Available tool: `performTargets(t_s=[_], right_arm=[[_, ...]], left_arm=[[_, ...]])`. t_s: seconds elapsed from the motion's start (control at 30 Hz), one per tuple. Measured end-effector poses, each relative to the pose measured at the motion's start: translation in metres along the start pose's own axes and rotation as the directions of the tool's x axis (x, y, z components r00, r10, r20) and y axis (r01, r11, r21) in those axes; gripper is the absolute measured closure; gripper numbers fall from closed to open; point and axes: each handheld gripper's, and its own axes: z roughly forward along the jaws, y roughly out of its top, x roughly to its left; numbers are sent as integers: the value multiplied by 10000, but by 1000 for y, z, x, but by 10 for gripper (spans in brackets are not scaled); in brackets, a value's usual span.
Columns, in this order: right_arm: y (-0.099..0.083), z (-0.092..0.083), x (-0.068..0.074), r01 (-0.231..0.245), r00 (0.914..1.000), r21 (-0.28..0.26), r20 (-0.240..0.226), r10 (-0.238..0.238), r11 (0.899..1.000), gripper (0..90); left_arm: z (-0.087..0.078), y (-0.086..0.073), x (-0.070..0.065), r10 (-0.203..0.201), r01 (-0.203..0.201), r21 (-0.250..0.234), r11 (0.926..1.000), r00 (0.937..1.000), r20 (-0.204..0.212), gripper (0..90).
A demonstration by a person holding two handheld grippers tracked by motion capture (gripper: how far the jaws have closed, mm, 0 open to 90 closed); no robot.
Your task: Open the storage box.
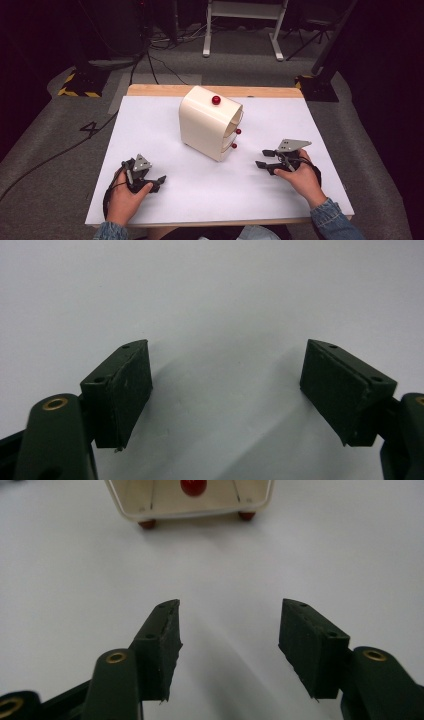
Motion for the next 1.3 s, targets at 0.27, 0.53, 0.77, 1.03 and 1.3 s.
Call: performTargets(t_s=[0.27,0.53,0.77,1.03,1.3], right_arm=[[13,11,2,-205,9984,-1304,-546,135,9913,499],[26,33,7,-81,9970,-2151,-773,-87,9766,564],[31,48,10,36,9959,-2725,-860,-281,9621,586],[27,61,9,20,9958,-2705,-874,-266,9627,613],[26,66,8,177,9955,-2658,-846,-417,9639,667]], left_arm=[[0,0,-1,-16,15,-34,10000,10000,-36,212],[0,0,0,26,-26,-22,10000,10000,-43,212],[0,0,0,25,-25,-23,10000,10000,-46,212],[0,0,0,19,-19,-28,10000,10000,-30,212],[0,0,0,12,-12,-23,10000,10000,-41,212]])
